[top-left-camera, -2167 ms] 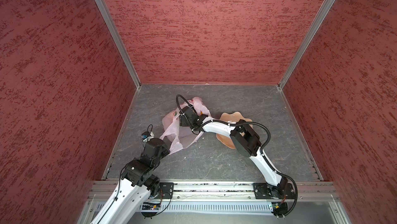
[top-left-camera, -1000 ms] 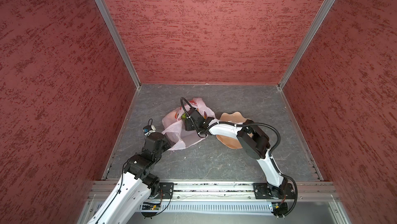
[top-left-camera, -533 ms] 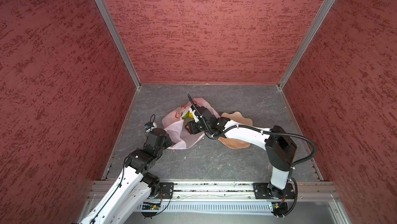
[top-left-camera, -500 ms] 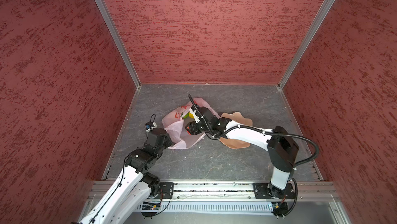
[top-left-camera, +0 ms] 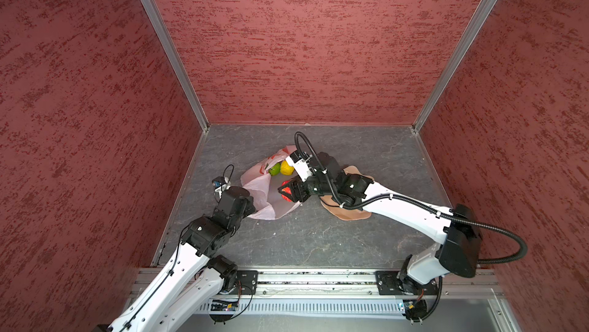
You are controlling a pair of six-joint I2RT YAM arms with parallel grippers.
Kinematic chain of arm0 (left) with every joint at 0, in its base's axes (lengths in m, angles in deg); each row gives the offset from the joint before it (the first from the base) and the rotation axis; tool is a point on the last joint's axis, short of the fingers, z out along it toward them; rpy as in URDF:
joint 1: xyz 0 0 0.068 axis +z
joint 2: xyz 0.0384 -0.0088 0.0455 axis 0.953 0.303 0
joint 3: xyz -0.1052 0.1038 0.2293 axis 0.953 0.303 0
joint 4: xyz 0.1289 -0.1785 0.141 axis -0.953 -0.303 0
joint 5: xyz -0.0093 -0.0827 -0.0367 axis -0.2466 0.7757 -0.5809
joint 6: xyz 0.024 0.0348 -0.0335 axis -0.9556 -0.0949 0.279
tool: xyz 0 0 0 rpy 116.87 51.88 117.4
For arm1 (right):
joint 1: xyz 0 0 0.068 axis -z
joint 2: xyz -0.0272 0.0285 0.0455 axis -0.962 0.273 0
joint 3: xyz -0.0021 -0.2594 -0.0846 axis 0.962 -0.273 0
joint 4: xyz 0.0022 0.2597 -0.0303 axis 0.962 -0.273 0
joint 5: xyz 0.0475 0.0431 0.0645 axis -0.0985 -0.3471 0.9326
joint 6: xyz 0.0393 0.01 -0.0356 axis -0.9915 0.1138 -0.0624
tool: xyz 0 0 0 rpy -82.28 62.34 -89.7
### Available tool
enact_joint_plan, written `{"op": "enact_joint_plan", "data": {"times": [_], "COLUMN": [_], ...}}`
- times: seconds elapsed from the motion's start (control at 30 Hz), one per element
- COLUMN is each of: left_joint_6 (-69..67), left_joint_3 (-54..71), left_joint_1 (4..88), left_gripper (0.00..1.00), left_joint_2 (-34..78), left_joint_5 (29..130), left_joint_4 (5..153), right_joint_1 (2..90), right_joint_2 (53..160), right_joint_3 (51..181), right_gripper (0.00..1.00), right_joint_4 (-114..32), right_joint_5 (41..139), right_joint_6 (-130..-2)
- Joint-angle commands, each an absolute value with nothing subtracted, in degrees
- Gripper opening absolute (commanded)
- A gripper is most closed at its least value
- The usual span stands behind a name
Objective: Take the fake fruits out of the plastic bag
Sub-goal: 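Lift the red fruit out of the bag with the right gripper, then lower the red fruit into the peach bowl beside the cream fruit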
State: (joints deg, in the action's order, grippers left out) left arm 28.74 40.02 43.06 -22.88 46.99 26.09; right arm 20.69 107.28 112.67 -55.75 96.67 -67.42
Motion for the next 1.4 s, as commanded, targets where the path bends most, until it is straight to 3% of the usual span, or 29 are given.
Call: {"op": "enact_joint_plan", "data": {"times": [0.0,0.17,0.43,0.6,1.03,1.37], "left_joint_6": [28.5,24.4,22.1,21.9,21.9,23.2], "left_joint_3": [38.7,38.2,40.4,39.8,39.5,40.5], "left_joint_1": [42.9,43.3,45.2,45.4,46.2,46.2], "left_gripper": [0.07,0.08,0.07,0.08,0.08,0.08], "left_joint_2": [-24.8,-25.4,-23.3,-23.5,-22.4,-21.1], "left_joint_5": [45.9,48.8,56.5,57.8,58.1,56.7], "left_joint_4": [21.8,21.3,27.0,27.9,28.0,30.3], "right_joint_1": [20.5,20.4,20.8,24.8,39.4,46.2], "right_joint_2": [103.7,99.6,100.5,99.6,88.7,91.4], "right_joint_3": [112.6,112.8,123.0,122.0,100.5,90.8], "right_gripper": [0.39,0.38,0.36,0.37,0.37,0.39], "right_joint_4": [-51.5,-47.7,-61.5,-67.9,-74.2,-72.3], "right_joint_5": [99.0,93.8,76.0,67.1,62.8,64.1], "right_joint_6": [-69.3,-72.9,-69.0,-68.5,-75.5,-81.3]}}
